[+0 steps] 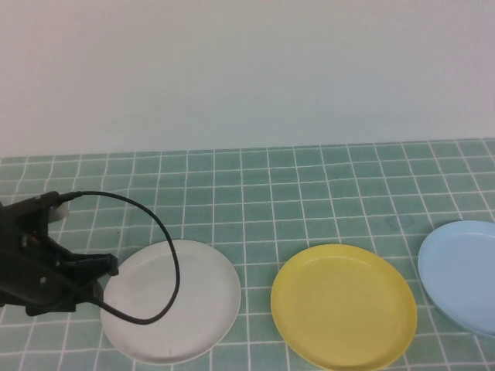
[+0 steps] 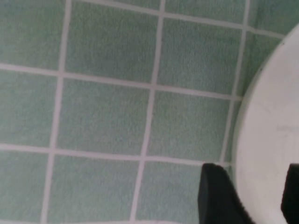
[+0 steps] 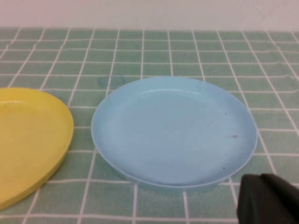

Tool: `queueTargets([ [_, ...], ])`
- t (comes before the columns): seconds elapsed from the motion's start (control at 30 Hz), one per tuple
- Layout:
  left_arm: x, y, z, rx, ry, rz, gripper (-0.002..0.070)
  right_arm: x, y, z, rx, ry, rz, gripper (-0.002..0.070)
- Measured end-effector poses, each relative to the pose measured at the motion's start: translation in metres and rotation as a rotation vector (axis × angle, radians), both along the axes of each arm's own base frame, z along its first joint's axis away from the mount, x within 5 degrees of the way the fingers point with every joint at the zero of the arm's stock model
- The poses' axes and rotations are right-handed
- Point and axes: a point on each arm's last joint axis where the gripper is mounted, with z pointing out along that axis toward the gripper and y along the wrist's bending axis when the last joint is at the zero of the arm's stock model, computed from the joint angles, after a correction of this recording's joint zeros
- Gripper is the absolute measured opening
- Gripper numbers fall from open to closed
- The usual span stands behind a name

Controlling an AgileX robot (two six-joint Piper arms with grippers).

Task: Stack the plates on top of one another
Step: Pick up the white plate

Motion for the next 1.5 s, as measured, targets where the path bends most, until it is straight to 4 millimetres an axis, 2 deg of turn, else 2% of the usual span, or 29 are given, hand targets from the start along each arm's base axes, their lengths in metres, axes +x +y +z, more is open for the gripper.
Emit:
queueTargets([
  [0.4,0.014,-0.007,-0.039,-0.043,0.062,-0.036,0.0298,0.000,0.000,0.000,0.000,0.000,0.000,-0.0002],
  [0.63,0.017,-0.008,-0.045,-0.049,0.060,-0.027,0.0292,0.000,0.000,0.000,0.000,0.000,0.000,-0.0002],
  [0.73,0.017,-0.008,-0.045,-0.054,0.059,-0.026,0.0253,0.000,0.000,0.000,0.000,0.000,0.000,-0.0002],
  [0.93,0.016,-0.009,-0.045,-0.060,0.071,-0.027,0.0069,0.000,0.000,0.000,0.000,0.000,0.000,-0.0002],
  [1.03,0.016,-0.009,-0.046,-0.059,0.072,-0.031,0.0022,0.000,0.000,0.000,0.000,0.000,0.000,-0.0002],
  [1.27,0.022,-0.010,-0.032,-0.062,0.066,-0.056,0.0006,0.000,0.000,0.000,0.000,0.000,0.000,-0.0002],
  [1.5,0.029,-0.013,0.007,-0.081,-0.034,-0.074,0.0004,0.000,0.000,0.000,0.000,0.000,0.000,-0.0002],
])
